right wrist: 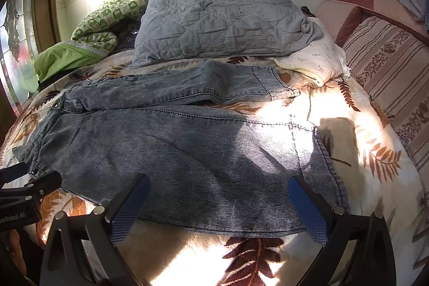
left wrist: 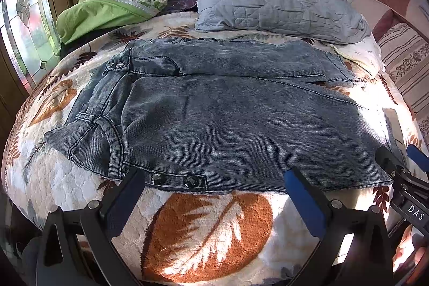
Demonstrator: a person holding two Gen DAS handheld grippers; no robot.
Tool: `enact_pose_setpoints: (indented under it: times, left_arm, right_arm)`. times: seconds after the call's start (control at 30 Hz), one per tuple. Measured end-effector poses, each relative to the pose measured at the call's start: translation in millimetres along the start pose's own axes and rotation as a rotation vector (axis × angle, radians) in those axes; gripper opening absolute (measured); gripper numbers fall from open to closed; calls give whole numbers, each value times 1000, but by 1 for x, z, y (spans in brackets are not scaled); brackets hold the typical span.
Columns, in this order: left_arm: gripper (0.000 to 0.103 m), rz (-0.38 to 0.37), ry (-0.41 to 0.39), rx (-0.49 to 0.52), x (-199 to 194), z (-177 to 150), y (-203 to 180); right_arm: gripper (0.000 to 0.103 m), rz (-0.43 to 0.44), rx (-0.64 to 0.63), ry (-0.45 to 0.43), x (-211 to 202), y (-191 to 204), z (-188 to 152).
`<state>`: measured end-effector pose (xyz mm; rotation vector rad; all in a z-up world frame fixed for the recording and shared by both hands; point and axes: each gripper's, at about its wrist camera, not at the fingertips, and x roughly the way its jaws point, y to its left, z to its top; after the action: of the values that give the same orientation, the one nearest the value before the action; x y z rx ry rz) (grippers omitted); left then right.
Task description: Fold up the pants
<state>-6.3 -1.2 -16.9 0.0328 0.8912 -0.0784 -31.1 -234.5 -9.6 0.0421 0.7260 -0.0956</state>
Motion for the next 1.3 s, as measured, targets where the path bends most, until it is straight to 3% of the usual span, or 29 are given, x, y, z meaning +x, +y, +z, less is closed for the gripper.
enact_pose_setpoints:
  times: [1.3]
  left_arm:
    - [103,-5,8,3,0,-1,1]
  right_arm:
    - [103,4,7,-1,1,-2,-2]
